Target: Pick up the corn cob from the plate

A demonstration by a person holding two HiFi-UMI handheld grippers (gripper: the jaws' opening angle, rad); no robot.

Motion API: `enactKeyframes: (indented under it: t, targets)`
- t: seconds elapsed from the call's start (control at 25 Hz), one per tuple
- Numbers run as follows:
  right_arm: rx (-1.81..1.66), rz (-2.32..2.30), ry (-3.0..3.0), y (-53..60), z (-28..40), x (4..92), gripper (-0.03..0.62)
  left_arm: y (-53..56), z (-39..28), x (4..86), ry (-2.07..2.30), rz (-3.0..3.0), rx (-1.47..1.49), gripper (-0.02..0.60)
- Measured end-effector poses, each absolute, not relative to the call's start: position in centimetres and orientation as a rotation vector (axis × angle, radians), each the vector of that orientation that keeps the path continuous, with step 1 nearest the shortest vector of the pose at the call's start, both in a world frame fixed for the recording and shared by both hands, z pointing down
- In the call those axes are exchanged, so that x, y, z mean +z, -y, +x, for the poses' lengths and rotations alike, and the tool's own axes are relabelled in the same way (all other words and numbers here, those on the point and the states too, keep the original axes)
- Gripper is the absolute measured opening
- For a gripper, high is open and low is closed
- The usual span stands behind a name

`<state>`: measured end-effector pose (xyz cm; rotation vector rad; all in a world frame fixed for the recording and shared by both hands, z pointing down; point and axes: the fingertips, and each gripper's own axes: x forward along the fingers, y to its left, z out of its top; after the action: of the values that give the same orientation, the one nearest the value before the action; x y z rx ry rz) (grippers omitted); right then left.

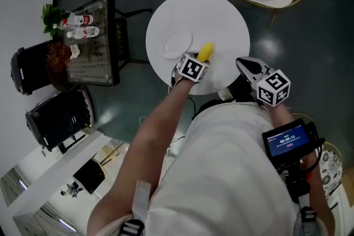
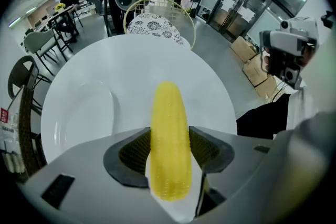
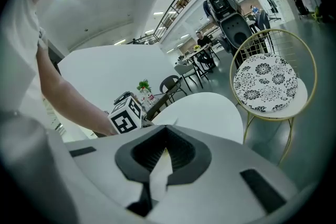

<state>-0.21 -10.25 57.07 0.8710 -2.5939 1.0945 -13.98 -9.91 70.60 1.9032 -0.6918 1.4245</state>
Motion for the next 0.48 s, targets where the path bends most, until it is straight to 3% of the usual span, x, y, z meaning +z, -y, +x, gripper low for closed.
enactKeyframes:
  t: [0.48]
  targets:
    - [1.11,0.872,2.583,10.1,-0.2,57.1,0.006,8.6,-13.1,70.7,0.617,1.932,1.515,0.224]
